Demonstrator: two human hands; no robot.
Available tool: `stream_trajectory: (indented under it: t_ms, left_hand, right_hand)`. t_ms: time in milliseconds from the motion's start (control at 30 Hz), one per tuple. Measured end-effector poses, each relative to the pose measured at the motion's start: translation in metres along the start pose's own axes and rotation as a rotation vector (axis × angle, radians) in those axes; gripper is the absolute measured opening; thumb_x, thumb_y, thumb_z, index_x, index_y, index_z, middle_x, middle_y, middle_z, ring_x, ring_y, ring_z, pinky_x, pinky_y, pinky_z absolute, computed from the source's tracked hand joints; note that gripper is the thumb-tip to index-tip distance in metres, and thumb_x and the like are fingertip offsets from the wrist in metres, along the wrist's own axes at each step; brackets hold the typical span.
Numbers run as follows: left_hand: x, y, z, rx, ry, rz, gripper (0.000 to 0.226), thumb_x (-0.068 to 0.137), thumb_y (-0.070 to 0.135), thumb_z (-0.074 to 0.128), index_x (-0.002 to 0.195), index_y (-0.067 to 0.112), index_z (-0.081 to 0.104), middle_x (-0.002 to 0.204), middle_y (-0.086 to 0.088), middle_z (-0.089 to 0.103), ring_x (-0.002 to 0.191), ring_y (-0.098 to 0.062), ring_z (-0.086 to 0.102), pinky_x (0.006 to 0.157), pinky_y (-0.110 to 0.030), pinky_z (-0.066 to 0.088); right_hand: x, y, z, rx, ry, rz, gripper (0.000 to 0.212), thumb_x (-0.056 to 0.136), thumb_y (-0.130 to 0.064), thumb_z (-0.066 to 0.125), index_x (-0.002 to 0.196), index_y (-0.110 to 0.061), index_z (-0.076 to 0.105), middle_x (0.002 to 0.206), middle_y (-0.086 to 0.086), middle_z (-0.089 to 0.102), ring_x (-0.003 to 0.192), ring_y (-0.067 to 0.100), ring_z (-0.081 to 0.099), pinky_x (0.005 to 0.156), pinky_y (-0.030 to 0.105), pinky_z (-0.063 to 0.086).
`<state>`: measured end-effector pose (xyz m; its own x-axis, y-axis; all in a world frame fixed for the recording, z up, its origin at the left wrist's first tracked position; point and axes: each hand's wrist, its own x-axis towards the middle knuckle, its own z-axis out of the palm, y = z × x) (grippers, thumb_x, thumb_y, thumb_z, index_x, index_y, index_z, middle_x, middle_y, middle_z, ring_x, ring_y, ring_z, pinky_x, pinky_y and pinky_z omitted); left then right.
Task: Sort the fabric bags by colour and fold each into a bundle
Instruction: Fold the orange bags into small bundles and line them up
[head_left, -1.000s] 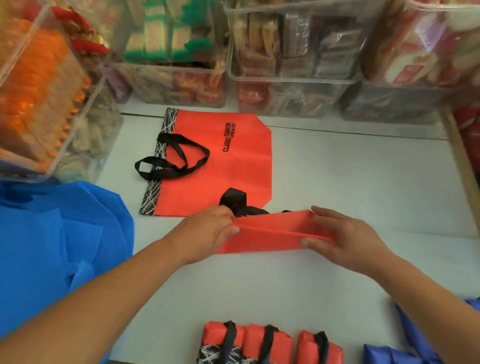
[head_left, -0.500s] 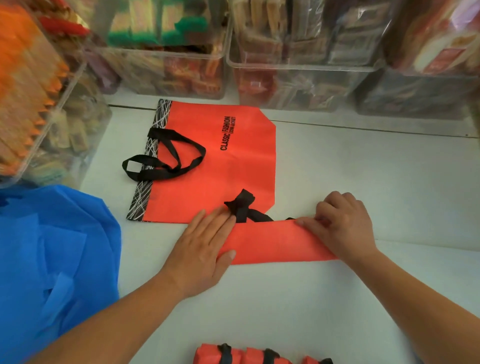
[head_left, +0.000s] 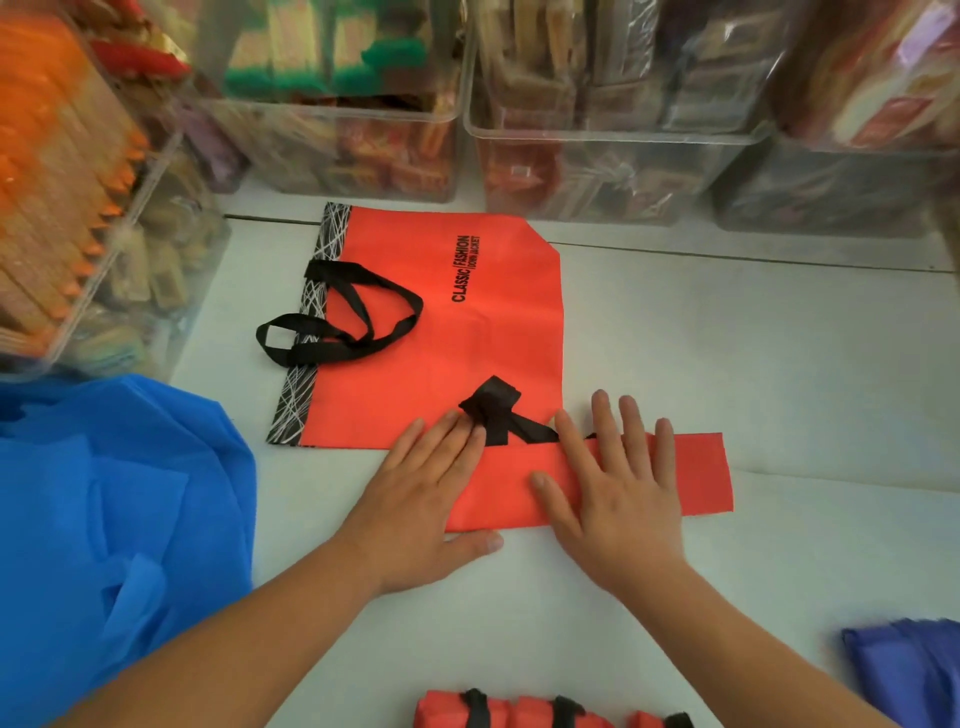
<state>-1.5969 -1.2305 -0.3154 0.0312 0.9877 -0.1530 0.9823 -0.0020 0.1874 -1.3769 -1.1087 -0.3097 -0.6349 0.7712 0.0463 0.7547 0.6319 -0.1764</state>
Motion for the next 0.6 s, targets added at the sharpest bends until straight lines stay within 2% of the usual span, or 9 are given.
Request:
stream_trajectory:
  t_ms: [67, 133, 200, 300, 367, 467, 533, 567, 600]
  left_hand:
    - [-0.007, -0.006, -0.003, -0.045, 0.008, 0.051, 0.095, 0.095, 0.075, 0.041, 0.163, 0.011, 0.022, 0.171, -0.007, 0.018, 0.159, -0.021, 0.007, 0.126, -0.047, 0.013]
    - [-0.021, -0.011, -0.006, -0.057, 0.076, 0.123, 0.078, 0.095, 0.054, 0.055, 0.157, 0.011, 0.037, 0.166, -0.012, 0.031, 0.155, -0.027, 0.027, 0.122, -0.048, 0.029]
    - [-0.037, -0.014, -0.008, -0.003, 0.121, 0.212, 0.067, 0.087, 0.035, 0.061, 0.148, 0.010, 0.050, 0.160, -0.019, 0.040, 0.145, -0.035, 0.043, 0.113, -0.050, 0.042]
    - [-0.058, -0.014, -0.009, 0.150, 0.130, 0.283, 0.061, 0.082, 0.031, 0.061, 0.139, 0.010, 0.057, 0.152, -0.020, 0.050, 0.136, -0.037, 0.053, 0.096, -0.046, 0.054]
    - [-0.064, -0.010, -0.012, 0.192, 0.150, 0.291, 0.056, 0.085, 0.032, 0.059, 0.136, 0.010, 0.058, 0.146, -0.018, 0.057, 0.128, -0.036, 0.060, 0.086, -0.042, 0.059]
    - [-0.065, 0.004, -0.022, 0.161, 0.191, 0.279, 0.047, 0.089, 0.029, 0.051, 0.131, 0.010, 0.060, 0.131, -0.012, 0.067, 0.104, -0.028, 0.070, 0.073, -0.037, 0.059]
    - [-0.063, 0.014, -0.034, 0.068, 0.210, 0.285, 0.046, 0.084, 0.030, 0.052, 0.126, 0.014, 0.060, 0.119, -0.005, 0.071, 0.087, -0.023, 0.069, 0.068, -0.035, 0.056]
    - [-0.062, 0.020, -0.041, -0.005, 0.219, 0.285, 0.044, 0.082, 0.030, 0.056, 0.122, 0.015, 0.063, 0.114, -0.003, 0.071, 0.083, -0.023, 0.066, 0.068, -0.035, 0.055]
    - [-0.062, 0.025, -0.048, -0.085, 0.228, 0.286, 0.039, 0.080, 0.027, 0.060, 0.117, 0.014, 0.067, 0.109, -0.001, 0.070, 0.083, -0.024, 0.064, 0.069, -0.036, 0.054]
  right_hand:
    - [-0.005, 0.002, 0.011, -0.028, -0.084, -0.005, 0.071, 0.102, -0.067, 0.030, 0.160, -0.025, 0.035, 0.167, 0.015, 0.030, 0.156, 0.037, 0.021, 0.125, 0.062, 0.012]
    - [-0.003, 0.007, 0.013, -0.032, -0.120, -0.023, 0.073, 0.103, -0.067, 0.024, 0.162, -0.025, 0.030, 0.168, 0.013, 0.028, 0.157, 0.033, 0.019, 0.126, 0.060, 0.011]
    - [-0.002, 0.012, 0.013, -0.009, -0.134, -0.078, 0.071, 0.104, -0.066, 0.020, 0.163, -0.028, 0.026, 0.170, 0.008, 0.024, 0.158, 0.029, 0.016, 0.127, 0.056, 0.008]
    - [0.004, 0.020, 0.009, 0.030, -0.101, -0.198, 0.068, 0.105, -0.065, 0.023, 0.163, -0.029, 0.026, 0.171, 0.008, 0.018, 0.158, 0.030, 0.016, 0.127, 0.054, 0.009]
    - [0.010, 0.018, -0.001, 0.000, 0.010, -0.175, 0.068, 0.101, -0.062, 0.044, 0.158, -0.026, 0.039, 0.167, 0.018, 0.028, 0.155, 0.040, 0.024, 0.125, 0.060, 0.015]
    - [-0.005, -0.014, -0.021, 0.064, 0.256, -0.050, 0.050, 0.087, -0.031, 0.075, 0.134, -0.015, 0.067, 0.139, 0.024, 0.054, 0.129, 0.048, 0.049, 0.112, 0.062, 0.038]
    - [-0.031, -0.041, -0.028, 0.295, 0.266, -0.040, 0.029, 0.087, -0.022, 0.073, 0.116, -0.016, 0.075, 0.122, 0.011, 0.064, 0.109, 0.038, 0.060, 0.094, 0.053, 0.052]
    - [-0.046, -0.050, -0.030, 0.432, 0.225, -0.041, 0.024, 0.090, -0.023, 0.068, 0.112, -0.017, 0.076, 0.118, 0.004, 0.068, 0.108, 0.031, 0.064, 0.093, 0.050, 0.053]
    - [-0.059, -0.053, -0.030, 0.542, 0.179, -0.043, 0.029, 0.090, -0.024, 0.061, 0.114, -0.020, 0.077, 0.121, -0.001, 0.069, 0.115, 0.025, 0.064, 0.098, 0.049, 0.052]
